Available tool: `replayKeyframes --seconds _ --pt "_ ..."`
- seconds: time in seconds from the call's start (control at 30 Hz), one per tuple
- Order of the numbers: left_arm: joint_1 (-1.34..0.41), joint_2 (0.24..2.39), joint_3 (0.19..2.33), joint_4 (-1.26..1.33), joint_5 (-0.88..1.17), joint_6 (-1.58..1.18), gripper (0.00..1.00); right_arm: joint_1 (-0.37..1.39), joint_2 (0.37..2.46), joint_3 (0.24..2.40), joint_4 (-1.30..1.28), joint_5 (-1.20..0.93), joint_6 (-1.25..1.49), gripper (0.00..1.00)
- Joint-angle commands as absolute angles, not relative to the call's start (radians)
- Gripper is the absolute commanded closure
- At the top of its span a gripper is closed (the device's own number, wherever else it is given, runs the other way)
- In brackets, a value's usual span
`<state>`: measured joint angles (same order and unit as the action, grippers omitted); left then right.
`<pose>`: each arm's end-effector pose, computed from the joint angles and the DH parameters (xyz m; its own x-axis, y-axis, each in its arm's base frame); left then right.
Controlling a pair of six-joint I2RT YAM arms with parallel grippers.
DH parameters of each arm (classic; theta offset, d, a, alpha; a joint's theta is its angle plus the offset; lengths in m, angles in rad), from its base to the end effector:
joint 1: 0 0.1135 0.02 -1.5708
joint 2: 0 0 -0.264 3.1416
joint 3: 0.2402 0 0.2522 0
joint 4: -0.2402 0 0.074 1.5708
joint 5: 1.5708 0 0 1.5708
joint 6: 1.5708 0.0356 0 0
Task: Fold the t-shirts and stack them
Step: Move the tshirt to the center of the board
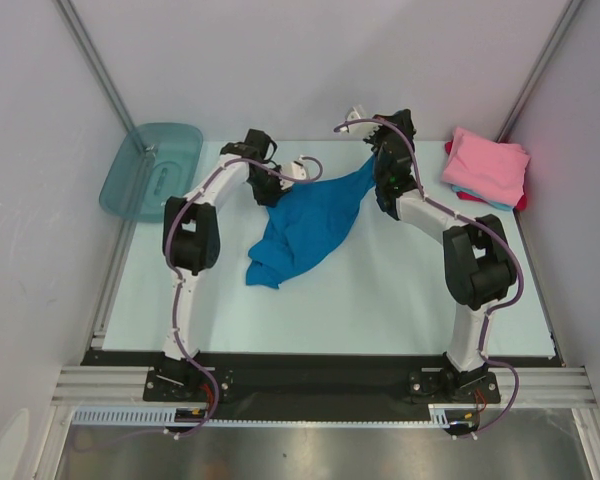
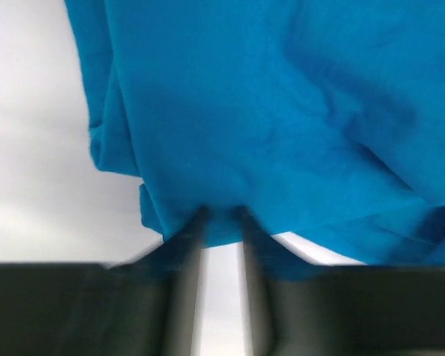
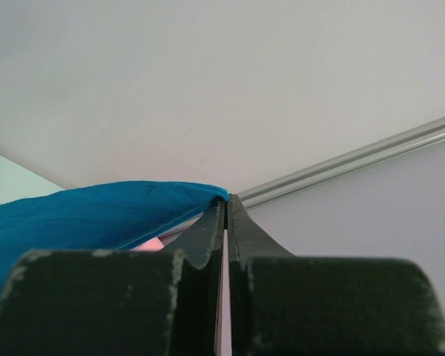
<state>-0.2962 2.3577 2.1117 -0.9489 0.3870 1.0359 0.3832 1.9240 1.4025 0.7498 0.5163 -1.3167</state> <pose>0.4728 -0.1583 0.1989 -0.1069 0.8656 -0.4892 0.9707 0.1973 0.1369 0.4294 0.1541 0.3149 -0.0642 -0.9334 -0.3530 0.2335 0.3298 -0.9147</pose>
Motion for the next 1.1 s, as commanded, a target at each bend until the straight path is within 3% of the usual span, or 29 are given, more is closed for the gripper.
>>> replayKeyframes --seconds 0.0,0.03,0.07,0.3,0.47,0.57,0.87,1.07 --pt "-0.299 2.37 2.154 -0.942 0.374 1.043 0.79 0.383 1.925 1.428 0.805 0.526 -1.315 1.0" --pt "-0.299 2.372 2.157 -0.942 0.37 1.04 0.94 0.385 1.925 1.428 0.804 0.528 -1.313 1.0" --pt "-0.301 2.375 2.16 -0.943 0.365 1.039 1.0 0.385 1.924 1.427 0.804 0.529 -1.313 1.0" --pt "-0.298 2.347 2.21 -0.922 0.287 0.935 1.0 0.388 1.925 1.422 0.799 0.532 -1.312 1.0" --pt "-0.278 2.217 2.227 -0.724 0.155 0.821 1.0 0.39 1.922 1.411 0.793 0.532 -1.308 1.0" --pt "-0.27 2.125 2.261 -0.732 0.214 0.843 1.0 0.39 1.927 1.413 0.798 0.531 -1.309 1.0" --pt "-0.275 2.007 2.372 -1.256 0.469 1.122 1.0 0.39 1.936 1.417 0.808 0.52 -1.312 1.0" --pt "-0.284 1.899 2.175 -1.327 0.503 1.23 1.0 0.388 1.951 1.437 0.813 0.511 -1.316 1.0"
